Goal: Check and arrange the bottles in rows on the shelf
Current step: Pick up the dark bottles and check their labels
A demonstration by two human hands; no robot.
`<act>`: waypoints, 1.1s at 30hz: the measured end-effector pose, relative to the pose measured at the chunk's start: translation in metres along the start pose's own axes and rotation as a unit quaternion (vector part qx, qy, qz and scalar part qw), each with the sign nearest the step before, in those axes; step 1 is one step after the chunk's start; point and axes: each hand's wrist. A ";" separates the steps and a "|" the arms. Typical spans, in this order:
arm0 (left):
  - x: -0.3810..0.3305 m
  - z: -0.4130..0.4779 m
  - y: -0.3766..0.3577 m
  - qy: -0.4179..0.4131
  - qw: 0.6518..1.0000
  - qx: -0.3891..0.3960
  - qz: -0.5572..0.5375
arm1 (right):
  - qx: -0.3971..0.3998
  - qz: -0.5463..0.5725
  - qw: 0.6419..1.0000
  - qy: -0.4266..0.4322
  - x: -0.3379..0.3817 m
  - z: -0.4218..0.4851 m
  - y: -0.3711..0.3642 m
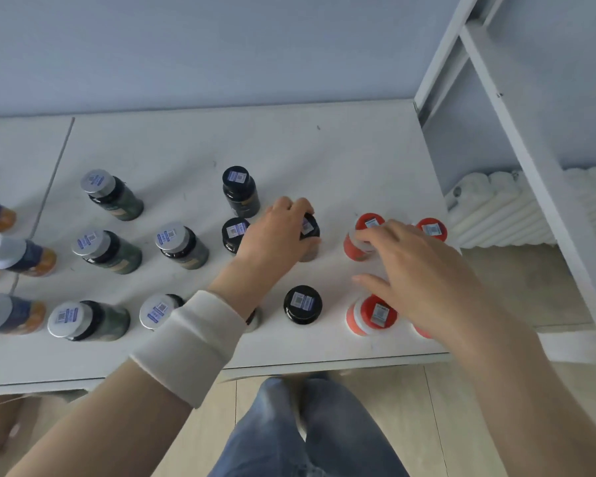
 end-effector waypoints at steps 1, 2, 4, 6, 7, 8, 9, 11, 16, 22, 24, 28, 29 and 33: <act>0.002 0.000 0.004 0.014 0.999 -0.022 -0.046 | -0.013 0.015 1.000 -0.002 -0.006 0.001 0.000; 0.005 -0.004 0.010 0.032 0.992 -0.049 -0.109 | -0.028 0.039 0.999 -0.006 -0.010 0.003 0.000; 0.010 -0.017 0.027 0.059 0.960 -0.073 -0.264 | -0.047 0.170 0.984 -0.028 -0.014 0.010 -0.005; 0.007 -0.035 0.044 0.037 0.905 -0.042 -0.422 | -0.004 0.384 0.921 -0.071 -0.011 0.017 -0.008; 0.004 -0.044 0.049 0.014 0.877 -0.020 -0.480 | 0.027 0.464 0.882 -0.077 -0.008 0.019 -0.008; 0.002 -0.051 0.052 -0.009 0.854 -0.003 -0.521 | 0.053 0.520 0.850 -0.068 -0.005 0.020 -0.009; 0.001 -0.057 0.052 -0.025 0.838 0.004 -0.545 | 0.062 0.563 0.822 -0.048 -0.002 0.019 -0.010; 0.001 -0.063 0.051 -0.028 0.832 0.001 -0.554 | 0.036 0.616 0.787 0.003 0.004 0.015 -0.009; 0.011 -0.070 0.054 -0.046 0.849 -0.038 -0.525 | -0.040 0.626 0.778 0.039 0.013 0.006 -0.016; 0.021 -0.077 0.061 -0.098 0.856 -0.023 -0.507 | -0.043 0.677 0.734 -0.003 0.021 0.000 -0.014; 0.024 -0.076 0.061 -0.082 0.859 -0.013 -0.505 | -0.065 0.669 0.740 0.012 0.021 -0.002 -0.018; 0.026 -0.073 0.059 -0.102 0.838 0.004 -0.536 | -0.064 0.681 0.729 -0.019 0.024 -0.004 -0.021; 0.026 -0.073 0.058 -0.100 0.828 0.010 -0.552 | -0.077 0.676 0.732 -0.015 0.025 -0.004 -0.022; 0.022 -0.070 0.048 -0.055 0.774 0.029 -0.630 | -0.166 0.622 0.764 0.024 0.029 -0.003 -0.023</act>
Point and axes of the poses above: each hand's wrist, its own z-axis towards the middle knuckle, its own y-axis out of the back of the hand, x = y × z, and after that the axes turned 2 degrees about z, right-handed
